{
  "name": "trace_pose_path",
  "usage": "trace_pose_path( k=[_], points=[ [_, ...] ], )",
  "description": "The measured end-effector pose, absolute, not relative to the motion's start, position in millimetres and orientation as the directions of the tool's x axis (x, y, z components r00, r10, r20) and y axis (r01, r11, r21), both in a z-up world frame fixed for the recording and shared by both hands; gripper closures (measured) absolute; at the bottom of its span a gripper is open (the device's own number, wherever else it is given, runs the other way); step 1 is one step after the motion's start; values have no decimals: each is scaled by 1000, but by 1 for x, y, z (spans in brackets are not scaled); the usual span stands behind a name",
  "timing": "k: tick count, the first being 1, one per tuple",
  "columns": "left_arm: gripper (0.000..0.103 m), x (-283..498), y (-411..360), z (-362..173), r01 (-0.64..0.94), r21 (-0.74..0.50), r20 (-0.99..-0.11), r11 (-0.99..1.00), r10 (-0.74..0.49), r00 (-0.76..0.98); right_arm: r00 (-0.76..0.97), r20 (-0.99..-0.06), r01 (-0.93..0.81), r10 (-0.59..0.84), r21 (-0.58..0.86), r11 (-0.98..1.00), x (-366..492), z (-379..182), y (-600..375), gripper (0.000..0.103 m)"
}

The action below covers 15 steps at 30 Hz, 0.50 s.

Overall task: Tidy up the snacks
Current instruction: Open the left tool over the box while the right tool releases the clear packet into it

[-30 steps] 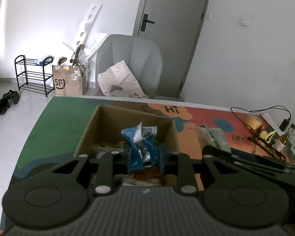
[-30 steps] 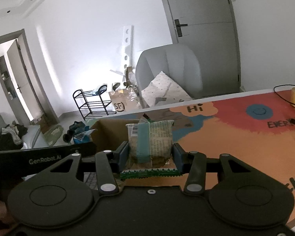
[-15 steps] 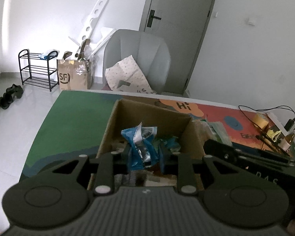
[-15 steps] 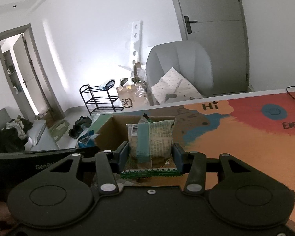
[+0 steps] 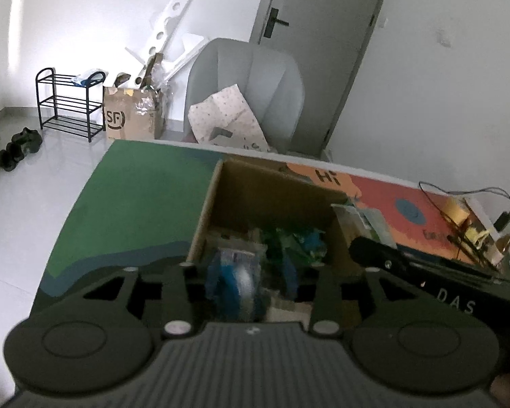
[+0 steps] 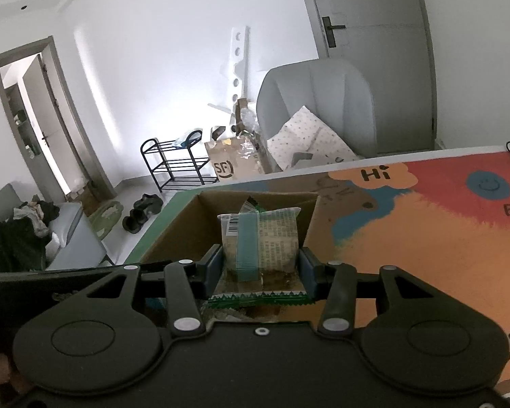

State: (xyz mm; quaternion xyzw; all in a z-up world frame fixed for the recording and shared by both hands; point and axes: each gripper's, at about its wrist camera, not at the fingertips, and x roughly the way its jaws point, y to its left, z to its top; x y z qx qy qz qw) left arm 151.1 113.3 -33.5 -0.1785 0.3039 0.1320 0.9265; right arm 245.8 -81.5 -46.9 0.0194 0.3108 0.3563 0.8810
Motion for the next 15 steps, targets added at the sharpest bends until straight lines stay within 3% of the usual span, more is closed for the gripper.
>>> trace_pose_path(
  k=[2,9,15],
  points=[
    [49,150,115,-31,-355,-253,-602,900,141,786,551,-534,-614,641,260,745,247,-47,-80,57],
    [42,147,120,-21,-365,-267,-582,892,153,799,532,-531,-617,660,291,731,254,-47,-75,57],
    [27,139,128,-14,-390,-274,-557,879,186,810,504,-518,-628,691,328,705,258,-45,-67,56]
  ],
)
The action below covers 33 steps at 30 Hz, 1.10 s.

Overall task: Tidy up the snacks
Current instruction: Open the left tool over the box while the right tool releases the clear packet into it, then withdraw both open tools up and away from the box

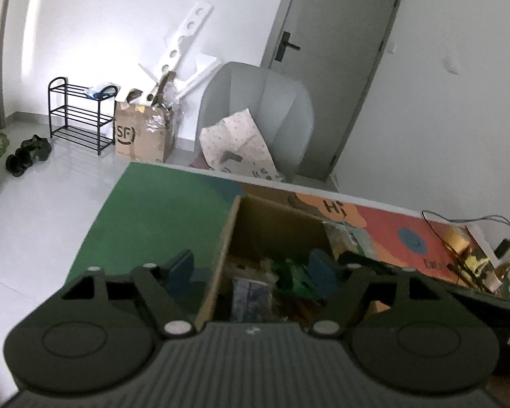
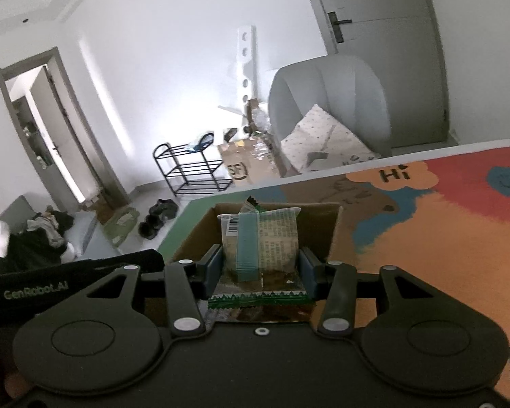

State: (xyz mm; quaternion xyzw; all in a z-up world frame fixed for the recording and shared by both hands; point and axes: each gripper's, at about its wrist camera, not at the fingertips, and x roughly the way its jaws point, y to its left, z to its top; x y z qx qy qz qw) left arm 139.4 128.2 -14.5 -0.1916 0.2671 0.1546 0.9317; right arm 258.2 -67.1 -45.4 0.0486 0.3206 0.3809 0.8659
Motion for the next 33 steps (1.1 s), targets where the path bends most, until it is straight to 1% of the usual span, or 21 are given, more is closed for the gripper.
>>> trace_pose_path(
  k=[2,4,13,19,24,29,31,33],
  points=[
    [22,139,131,-14,-403,-275,-559,873,196,806,478,-521,-629,707,359,690,261,-47,-65,46],
    [19,139,133,-15,-413,-273,-565,869,202,800,478,-522,-623,706,366,692,262,-48,-67,43],
    [14,145,128,-16,-422,-255,-596,870,203,777,523,-522,-574,674,370,731,262,-48,-96,41],
    [12,146,124,-15,-420,-257,-606,870,194,772,558,-515,-540,651,370,756,260,-45,-116,34],
    [6,146,113,-14,-393,-242,-596,887,184,782,574,-511,-519,640,377,767,256,-44,-130,28],
    [0,145,99,-12,-367,-221,-589,904,176,789,600,-495,-501,628,380,778,252,-41,-146,20],
    [0,144,92,-10,-352,-215,-582,911,170,795,609,-492,-493,623,381,782,251,-40,-153,19],
    [0,143,88,-8,-336,-211,-578,918,160,800,618,-489,-483,615,382,788,248,-39,-159,16]
  ],
)
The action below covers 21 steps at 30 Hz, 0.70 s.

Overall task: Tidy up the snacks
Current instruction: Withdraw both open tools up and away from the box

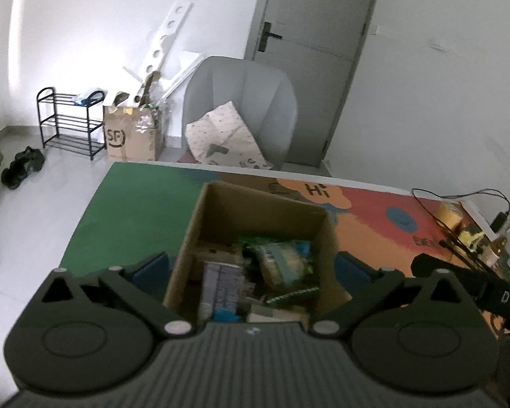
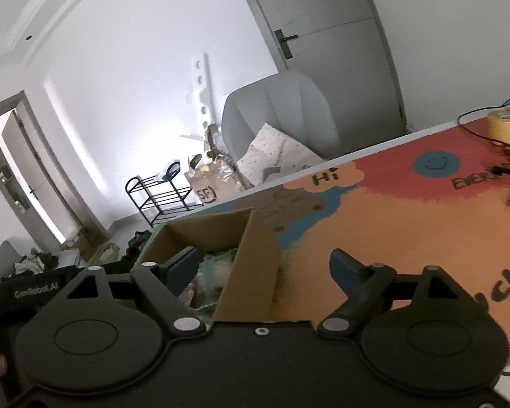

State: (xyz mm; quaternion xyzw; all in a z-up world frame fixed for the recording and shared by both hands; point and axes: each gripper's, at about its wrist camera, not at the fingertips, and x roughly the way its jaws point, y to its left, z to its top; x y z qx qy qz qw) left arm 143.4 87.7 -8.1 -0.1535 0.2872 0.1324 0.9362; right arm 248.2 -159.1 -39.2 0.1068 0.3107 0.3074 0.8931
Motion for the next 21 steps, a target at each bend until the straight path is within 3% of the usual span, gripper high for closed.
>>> trace_pose_path(
  k=[8,21],
  points=[
    [0,133,67,-2,-281,-199,-566,939,124,815,658,-473,-454,586,372,810,234,-34,-182,0],
    [0,110,49,8,-206,-197,-544,958,68,836,691,-480,-405,540,361,840,208,-30,-209,0]
  ],
)
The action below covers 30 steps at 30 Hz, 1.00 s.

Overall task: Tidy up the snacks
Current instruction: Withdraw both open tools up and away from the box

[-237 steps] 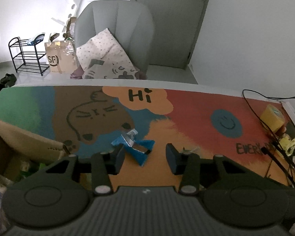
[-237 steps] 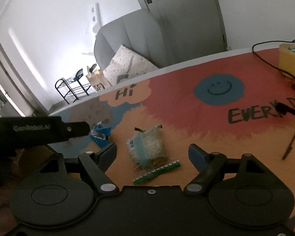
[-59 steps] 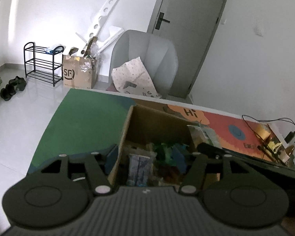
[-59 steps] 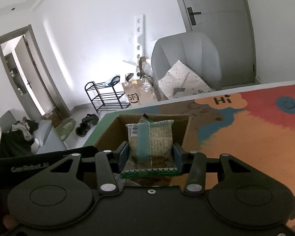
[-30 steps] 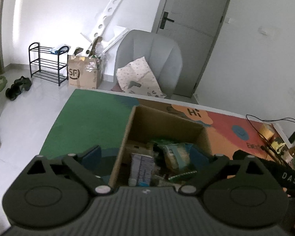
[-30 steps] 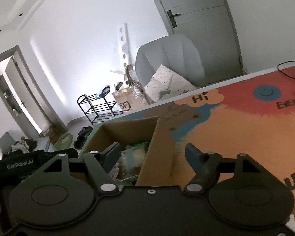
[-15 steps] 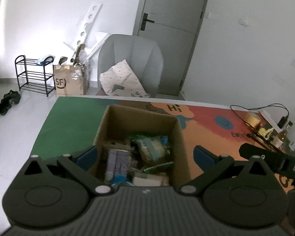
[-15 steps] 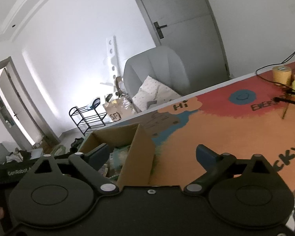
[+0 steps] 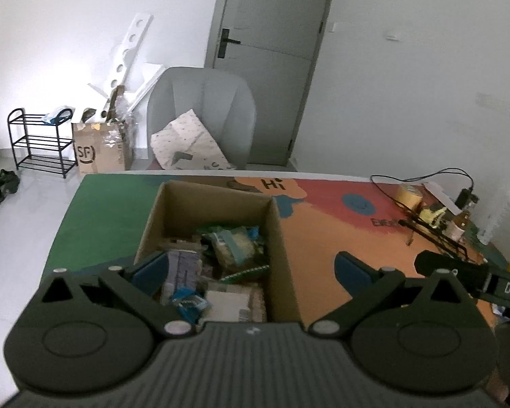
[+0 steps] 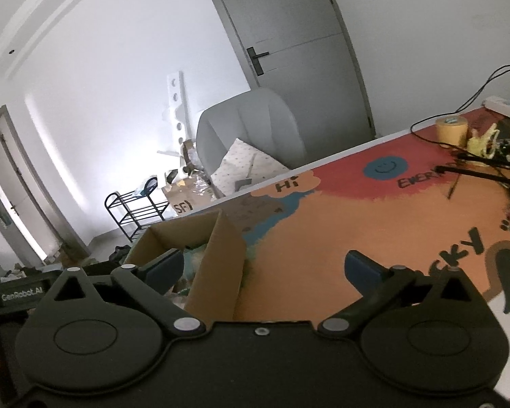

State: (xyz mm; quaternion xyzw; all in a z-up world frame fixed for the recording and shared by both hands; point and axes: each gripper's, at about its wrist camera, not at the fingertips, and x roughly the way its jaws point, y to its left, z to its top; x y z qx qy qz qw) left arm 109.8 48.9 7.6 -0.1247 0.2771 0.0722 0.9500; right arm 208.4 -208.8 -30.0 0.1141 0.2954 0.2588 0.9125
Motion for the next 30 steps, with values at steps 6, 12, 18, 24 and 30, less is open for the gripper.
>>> trace_pose_path(
  k=[6,12,18,24,30],
  points=[
    [0,95,42,10,-171,-189,-538,967,44,842,708,-489,-374,509,352,858,193,-29,-220,0],
    [0,80,39,11,-159,-179,-541,971,38,840,727,-496,-357,474,316,879,176,-24,-226,0],
    [0,62,40,12,-160,-161,-537,974,49,842,748,-492,-349,445,278,895,157,-16,-233,0],
    [0,46,42,15,-164,-145,-534,976,63,843,753,-488,-367,441,245,897,136,-9,-243,0],
    [0,31,37,18,-145,-123,-519,982,61,853,755,-482,-377,445,235,896,120,-3,-260,0]
  ],
)
